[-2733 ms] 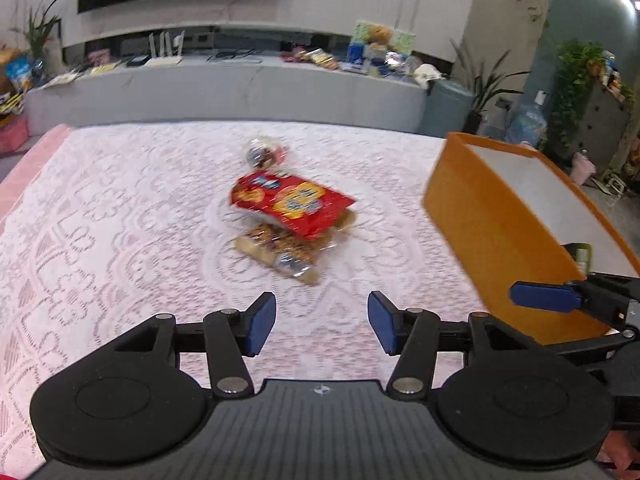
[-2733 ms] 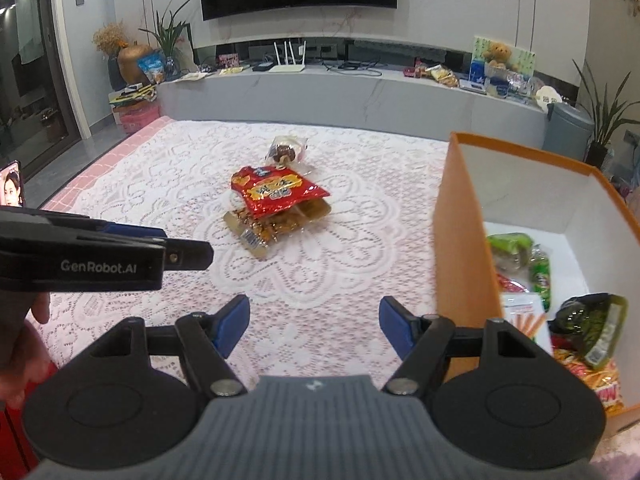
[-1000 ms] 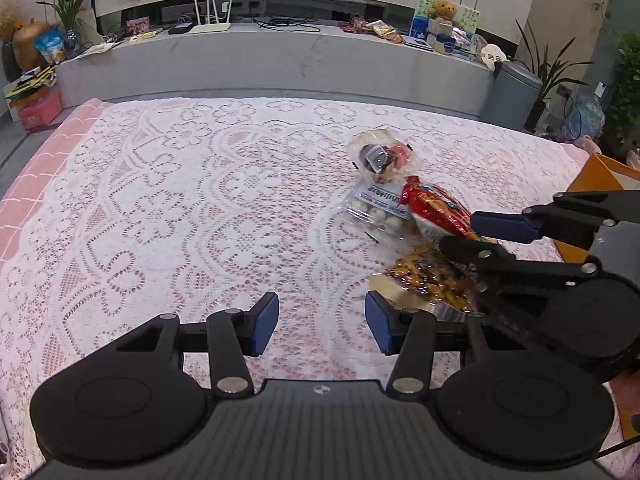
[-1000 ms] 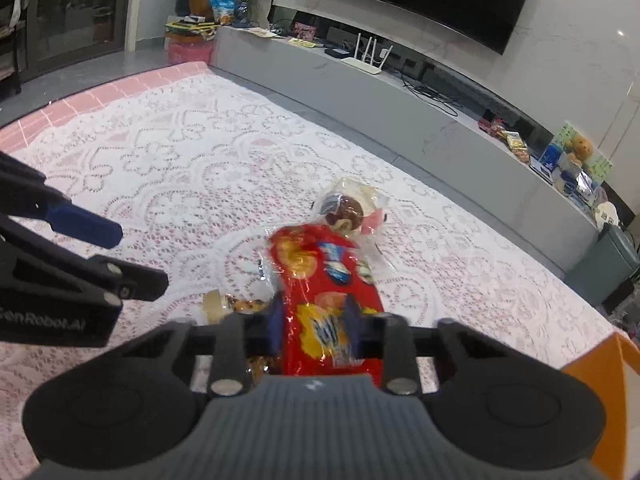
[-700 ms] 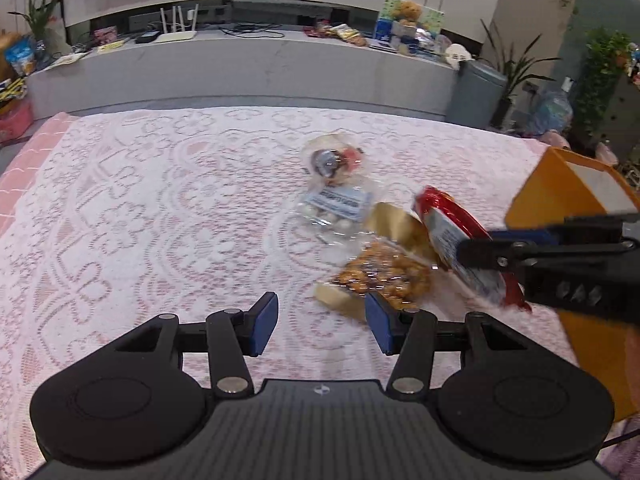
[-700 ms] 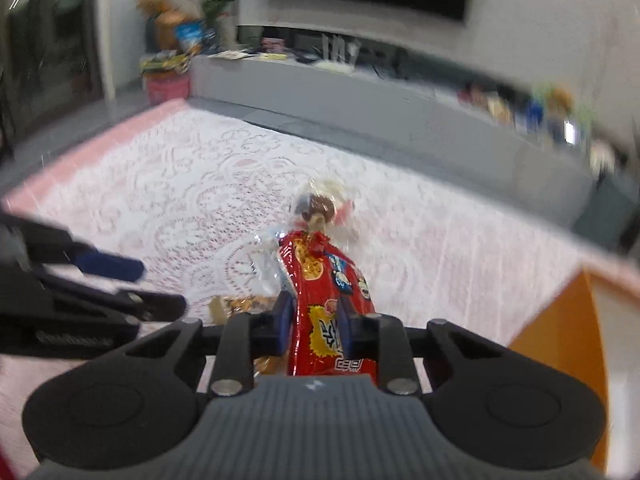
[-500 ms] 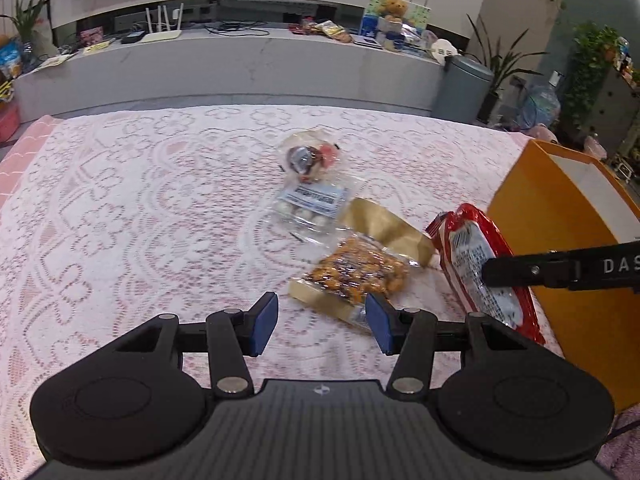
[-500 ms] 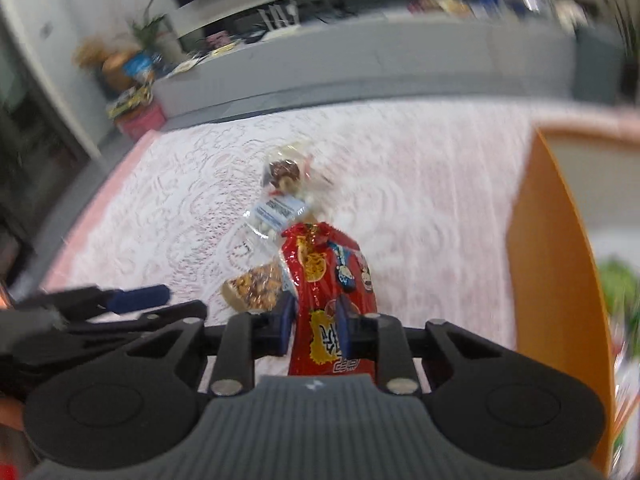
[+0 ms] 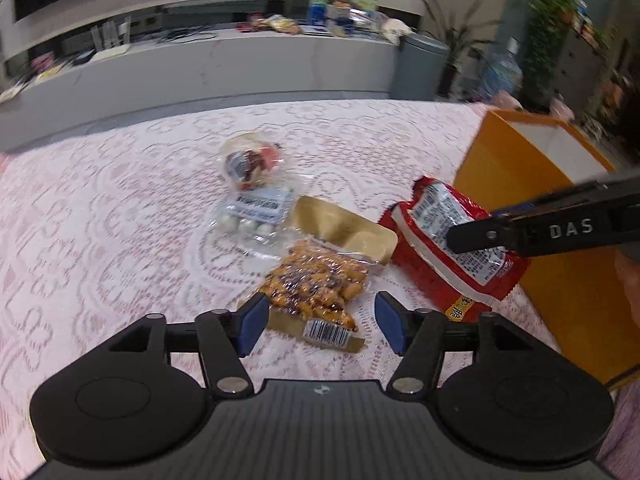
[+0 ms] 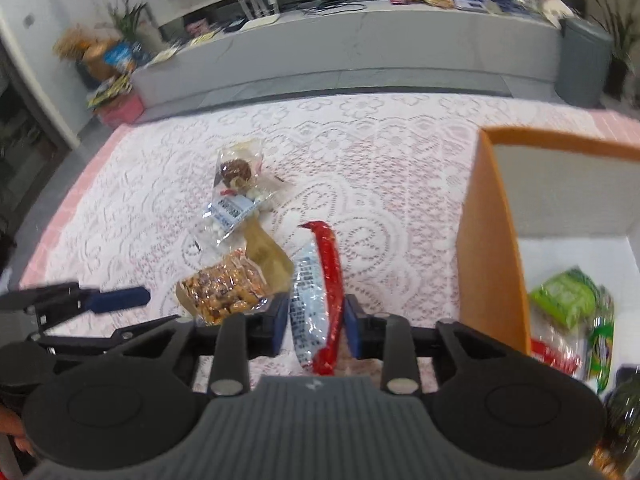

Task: Organize snacks
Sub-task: 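Grasp the red-and-white bag with the right tool, lifting it upright, then grasp the peanut pack with the left tool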

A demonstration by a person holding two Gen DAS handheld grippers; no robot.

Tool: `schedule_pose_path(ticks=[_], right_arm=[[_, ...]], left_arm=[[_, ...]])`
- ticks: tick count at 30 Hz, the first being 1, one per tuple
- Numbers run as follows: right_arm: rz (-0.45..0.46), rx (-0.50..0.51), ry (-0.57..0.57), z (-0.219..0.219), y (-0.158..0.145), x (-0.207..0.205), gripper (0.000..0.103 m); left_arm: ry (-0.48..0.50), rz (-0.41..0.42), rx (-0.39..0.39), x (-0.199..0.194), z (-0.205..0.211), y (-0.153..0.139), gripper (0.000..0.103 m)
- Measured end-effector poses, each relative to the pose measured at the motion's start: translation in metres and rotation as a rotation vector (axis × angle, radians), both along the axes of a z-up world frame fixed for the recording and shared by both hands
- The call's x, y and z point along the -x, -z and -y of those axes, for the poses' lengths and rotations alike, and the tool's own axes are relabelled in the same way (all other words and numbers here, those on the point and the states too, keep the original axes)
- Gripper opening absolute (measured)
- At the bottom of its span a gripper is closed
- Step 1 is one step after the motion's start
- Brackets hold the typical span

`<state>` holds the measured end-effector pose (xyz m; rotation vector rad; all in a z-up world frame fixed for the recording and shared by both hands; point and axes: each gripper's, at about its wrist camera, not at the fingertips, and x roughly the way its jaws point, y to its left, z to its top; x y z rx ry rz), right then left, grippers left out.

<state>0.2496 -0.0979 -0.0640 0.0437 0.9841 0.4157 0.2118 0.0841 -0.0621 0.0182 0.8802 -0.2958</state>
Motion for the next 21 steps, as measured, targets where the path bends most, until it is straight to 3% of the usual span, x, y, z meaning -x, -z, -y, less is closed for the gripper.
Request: schedule_pose_path(ticks=[4, 5, 13, 15, 21], right_arm=[[0.036, 0.082, -0.046, -0.010, 0.007, -0.004, 0.030], [0.043, 0.091, -0.052, -0.007, 0.010, -0.004, 0.025], [0.051, 0.071, -0.077, -0.007, 0.011, -0.002, 0.022], [0.055, 0.076, -0.083, -0.009, 0.012, -0.003, 0.022], [0.049, 0.069, -0.083, -0.009, 0.014, -0.004, 0.022]], left_arm=[[0.082, 0.022, -0.078, -0.012, 0.008, 0.009, 0.075], [0.102, 0.029, -0.096, -0.015, 0.010, 0.011, 0.078], [0.235, -0.005, -0.155, -0.043, 0.017, 0.029, 0.082], [0.254, -0.020, -0.153, -0.049, 0.016, 0.034, 0.089], [0.261, -0.069, -0.116, -0.057, 0.014, 0.042, 0.094]])
